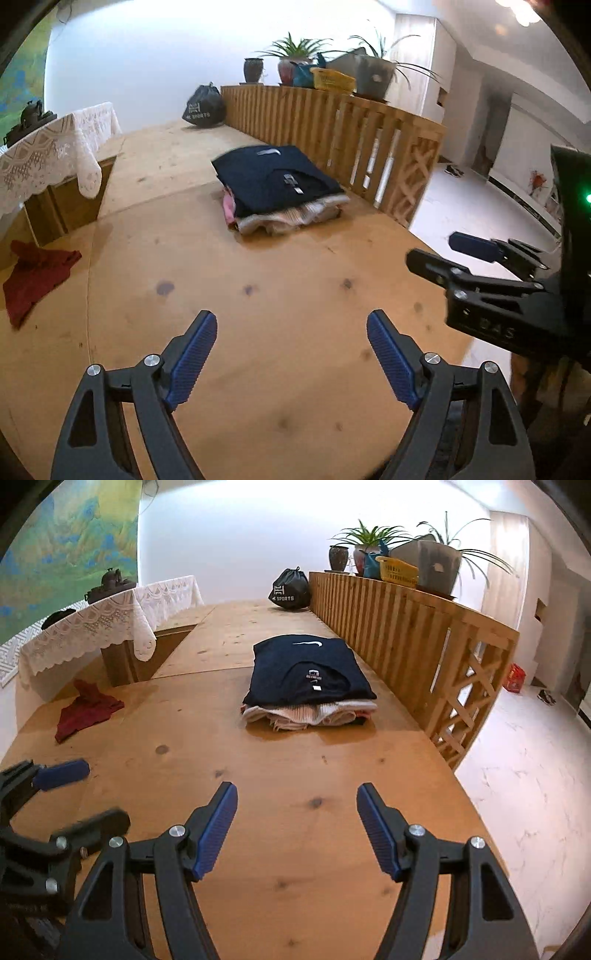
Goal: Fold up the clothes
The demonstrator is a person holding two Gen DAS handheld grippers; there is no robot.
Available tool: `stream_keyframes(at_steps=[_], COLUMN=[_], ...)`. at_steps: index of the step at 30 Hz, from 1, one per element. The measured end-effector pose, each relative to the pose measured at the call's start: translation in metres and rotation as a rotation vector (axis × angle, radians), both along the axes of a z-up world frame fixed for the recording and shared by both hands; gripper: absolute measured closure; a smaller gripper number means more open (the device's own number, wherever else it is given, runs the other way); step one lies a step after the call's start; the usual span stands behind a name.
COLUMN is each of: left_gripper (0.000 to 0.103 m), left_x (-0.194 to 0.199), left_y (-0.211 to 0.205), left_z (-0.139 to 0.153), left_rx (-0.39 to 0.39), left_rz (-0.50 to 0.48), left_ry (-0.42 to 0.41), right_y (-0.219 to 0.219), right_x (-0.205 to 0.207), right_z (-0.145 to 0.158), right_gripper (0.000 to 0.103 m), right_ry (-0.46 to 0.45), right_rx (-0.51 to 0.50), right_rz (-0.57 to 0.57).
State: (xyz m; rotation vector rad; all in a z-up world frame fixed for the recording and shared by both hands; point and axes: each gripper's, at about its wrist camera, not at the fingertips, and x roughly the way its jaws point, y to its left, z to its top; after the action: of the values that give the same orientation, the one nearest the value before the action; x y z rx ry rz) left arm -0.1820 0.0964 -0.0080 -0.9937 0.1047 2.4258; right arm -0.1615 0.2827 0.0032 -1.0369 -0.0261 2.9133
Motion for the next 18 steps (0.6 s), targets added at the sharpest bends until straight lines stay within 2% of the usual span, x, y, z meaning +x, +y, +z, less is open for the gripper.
stream_keyframes(at_steps=[2, 7, 11, 18], left_gripper=[0.020, 0.021, 0.021, 0.021], left_x=[0.017, 0.047, 0.072, 0.122], left_y=[-0.008, -0.037, -0.058, -0.079], left_z=[-0.001, -0.004, -0.007, -0.010], left_rx=[-0.010, -0.007, -0.021, -0.012], left_rz=[0.005, 0.108, 0.191, 0.234], left_ry=[-0.001, -0.012, -0.024, -0.015], right_y=[-0.009, -0.031, -0.041, -0.063], right_x=[0.013, 0.042, 0.064, 0.103], right_z=[0.000, 0.001, 0.001, -0.011], right_gripper=[0.036, 0.036, 0.036, 0.036], right_ry=[0.001, 0.019, 0.021, 0.013], right_rx=[0.009, 0.044, 0.022, 0.037], right_rz=[0.020, 0.054, 0.080, 0.113])
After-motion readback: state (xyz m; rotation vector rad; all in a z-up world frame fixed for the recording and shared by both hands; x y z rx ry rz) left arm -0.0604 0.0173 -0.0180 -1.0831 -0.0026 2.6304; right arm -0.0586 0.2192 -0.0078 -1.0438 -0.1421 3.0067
